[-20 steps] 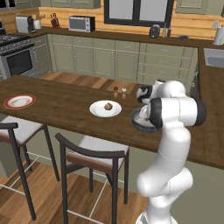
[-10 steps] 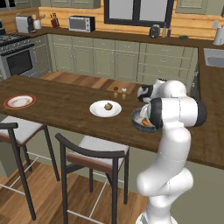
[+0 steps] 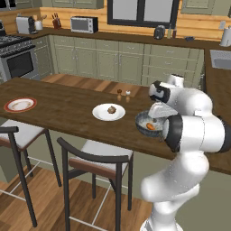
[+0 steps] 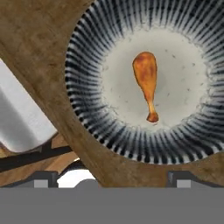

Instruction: Pick the chicken drumstick and mushroom from their plates and place them in the bowl. Then put the bowl in the fridge.

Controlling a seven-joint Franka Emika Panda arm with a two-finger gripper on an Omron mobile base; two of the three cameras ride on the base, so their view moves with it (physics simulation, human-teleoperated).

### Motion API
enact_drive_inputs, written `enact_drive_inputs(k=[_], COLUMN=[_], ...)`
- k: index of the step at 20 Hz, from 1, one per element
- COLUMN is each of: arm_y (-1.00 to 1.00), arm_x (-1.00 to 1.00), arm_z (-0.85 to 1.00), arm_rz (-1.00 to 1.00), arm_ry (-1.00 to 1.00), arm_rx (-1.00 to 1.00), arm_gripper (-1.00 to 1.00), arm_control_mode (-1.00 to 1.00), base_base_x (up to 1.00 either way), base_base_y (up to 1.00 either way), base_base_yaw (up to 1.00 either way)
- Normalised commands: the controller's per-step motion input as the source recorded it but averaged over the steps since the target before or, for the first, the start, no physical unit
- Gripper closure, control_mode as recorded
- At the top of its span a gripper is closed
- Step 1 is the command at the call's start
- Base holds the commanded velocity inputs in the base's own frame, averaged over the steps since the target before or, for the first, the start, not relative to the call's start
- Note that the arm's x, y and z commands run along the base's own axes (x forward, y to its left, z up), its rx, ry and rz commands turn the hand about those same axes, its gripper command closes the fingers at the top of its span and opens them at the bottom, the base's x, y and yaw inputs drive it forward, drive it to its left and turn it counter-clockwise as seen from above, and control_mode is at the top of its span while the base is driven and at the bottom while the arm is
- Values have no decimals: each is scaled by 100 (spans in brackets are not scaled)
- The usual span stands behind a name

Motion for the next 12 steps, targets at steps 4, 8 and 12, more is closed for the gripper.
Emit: enact_drive_inputs(k=[4,8,12], arm_y=[26,1,19], arm_x=[-100,-97,-68], arm_z=[33,41,8], arm_rz=[-9,-7,-2], arm_ry=[0,-2,0], arm_rx=[-3,-1,-2], arm_gripper=[-100,-100,-100], arm_control_mode=[-100,-100,-100], base_base_x=[0,0,0], base_base_y=[0,0,0], base_base_yaw=[0,0,0])
